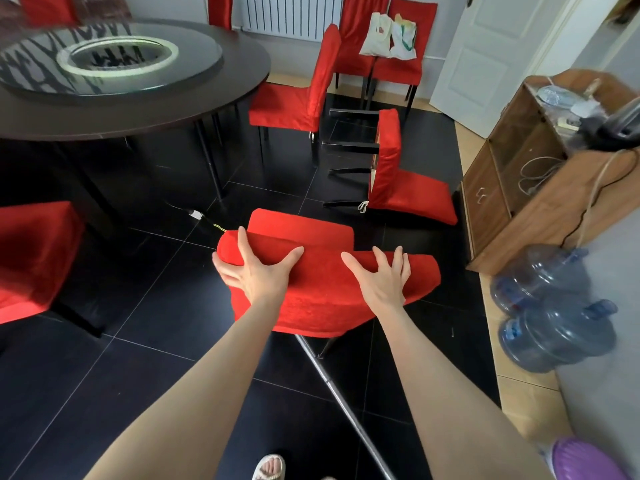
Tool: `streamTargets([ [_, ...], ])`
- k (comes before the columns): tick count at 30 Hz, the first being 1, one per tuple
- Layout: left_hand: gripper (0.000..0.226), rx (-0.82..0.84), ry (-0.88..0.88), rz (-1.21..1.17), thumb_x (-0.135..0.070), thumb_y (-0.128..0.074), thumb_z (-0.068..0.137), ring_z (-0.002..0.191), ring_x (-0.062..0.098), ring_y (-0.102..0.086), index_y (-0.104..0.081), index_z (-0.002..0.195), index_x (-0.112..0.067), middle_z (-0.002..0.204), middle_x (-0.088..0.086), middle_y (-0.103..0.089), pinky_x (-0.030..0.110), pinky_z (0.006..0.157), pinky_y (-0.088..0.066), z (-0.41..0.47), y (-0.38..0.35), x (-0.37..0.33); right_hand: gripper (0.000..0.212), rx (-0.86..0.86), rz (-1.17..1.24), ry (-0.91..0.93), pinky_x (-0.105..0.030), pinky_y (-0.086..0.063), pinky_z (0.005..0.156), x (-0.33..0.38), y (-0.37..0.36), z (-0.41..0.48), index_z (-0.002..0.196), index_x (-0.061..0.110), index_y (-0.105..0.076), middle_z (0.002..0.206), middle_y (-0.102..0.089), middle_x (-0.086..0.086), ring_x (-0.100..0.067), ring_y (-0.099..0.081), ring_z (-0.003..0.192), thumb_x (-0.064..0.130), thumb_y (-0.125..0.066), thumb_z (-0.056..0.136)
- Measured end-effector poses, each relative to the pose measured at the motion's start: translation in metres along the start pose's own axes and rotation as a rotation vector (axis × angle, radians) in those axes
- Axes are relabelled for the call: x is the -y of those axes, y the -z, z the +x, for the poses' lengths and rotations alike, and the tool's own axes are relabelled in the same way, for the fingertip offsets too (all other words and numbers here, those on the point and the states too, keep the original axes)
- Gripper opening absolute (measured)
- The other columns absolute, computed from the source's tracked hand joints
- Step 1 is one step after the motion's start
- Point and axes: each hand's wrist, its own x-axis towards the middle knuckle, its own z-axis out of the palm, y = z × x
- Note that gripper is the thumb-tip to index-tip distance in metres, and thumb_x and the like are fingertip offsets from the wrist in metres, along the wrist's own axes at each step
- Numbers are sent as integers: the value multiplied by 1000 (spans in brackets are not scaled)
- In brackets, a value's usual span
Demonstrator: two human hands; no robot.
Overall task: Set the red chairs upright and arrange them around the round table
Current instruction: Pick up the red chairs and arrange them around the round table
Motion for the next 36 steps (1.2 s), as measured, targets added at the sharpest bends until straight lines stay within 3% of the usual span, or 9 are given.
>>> streamTargets([
  [11, 110, -13, 62, -9, -49, -89, 59, 141, 33, -5, -24, 147, -44, 155, 6, 9, 57, 110, -32, 20, 27, 16, 95, -5, -64, 19, -62, -26, 108, 19, -22, -6, 151, 35, -30, 164, 7, 9, -8, 14, 148, 84, -52, 73],
  [17, 117, -44, 207, -30, -51, -89, 57, 144, 34, 1, -18, 149, -42, 156, 7, 14, 60, 108, -34, 18, 40, 38, 97, 30, -163, 72, -68, -25, 109, 26, -38, -10, 151, 35, -29, 163, 11, 9, -9, 15, 147, 85, -51, 71],
  [26, 119, -21, 215, 4, -53, -88, 58, 144, 35, 5, -13, 150, -42, 156, 6, 17, 59, 108, -36, 15, 40, 42, 92, 29, -197, 74, -66, -23, 108, 24, -41, -13, 149, 34, -33, 164, 7, 7, -10, 15, 148, 84, -50, 73],
  [36, 118, -5, 229, 8, -55, -87, 57, 146, 34, 3, -13, 149, -47, 157, 4, 16, 55, 108, -37, 12, 47, 42, 90, 27, -190, 76, -65, -23, 109, 22, -42, -18, 152, 34, -26, 164, 9, 6, -12, 19, 148, 81, -48, 78],
])
